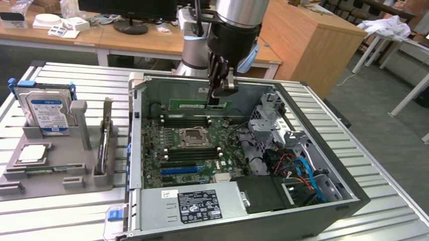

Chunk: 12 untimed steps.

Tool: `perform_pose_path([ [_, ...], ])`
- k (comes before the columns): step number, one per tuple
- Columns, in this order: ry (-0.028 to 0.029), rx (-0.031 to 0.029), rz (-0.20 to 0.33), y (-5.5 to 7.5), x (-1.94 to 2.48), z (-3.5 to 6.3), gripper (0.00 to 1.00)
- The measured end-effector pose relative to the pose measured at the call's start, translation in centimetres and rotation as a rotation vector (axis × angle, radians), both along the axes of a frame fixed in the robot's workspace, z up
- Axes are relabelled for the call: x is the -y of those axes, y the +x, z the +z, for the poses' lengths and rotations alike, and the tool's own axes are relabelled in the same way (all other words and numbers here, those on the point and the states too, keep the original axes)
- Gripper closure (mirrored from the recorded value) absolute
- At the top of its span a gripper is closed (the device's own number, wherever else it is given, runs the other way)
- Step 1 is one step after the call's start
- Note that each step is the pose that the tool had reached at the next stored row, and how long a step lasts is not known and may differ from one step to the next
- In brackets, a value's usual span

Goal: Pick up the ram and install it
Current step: 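Pick up the ram and move it above insertion slot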

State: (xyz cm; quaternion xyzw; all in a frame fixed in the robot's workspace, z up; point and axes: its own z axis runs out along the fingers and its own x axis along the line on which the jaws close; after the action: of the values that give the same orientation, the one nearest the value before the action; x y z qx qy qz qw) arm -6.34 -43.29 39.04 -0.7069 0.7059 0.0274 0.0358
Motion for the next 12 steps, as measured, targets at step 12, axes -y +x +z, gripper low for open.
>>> perform_pose_path([
  [12,0.0001,-0.0009,0.000,1.2,0.01,-0.06,0.89],
])
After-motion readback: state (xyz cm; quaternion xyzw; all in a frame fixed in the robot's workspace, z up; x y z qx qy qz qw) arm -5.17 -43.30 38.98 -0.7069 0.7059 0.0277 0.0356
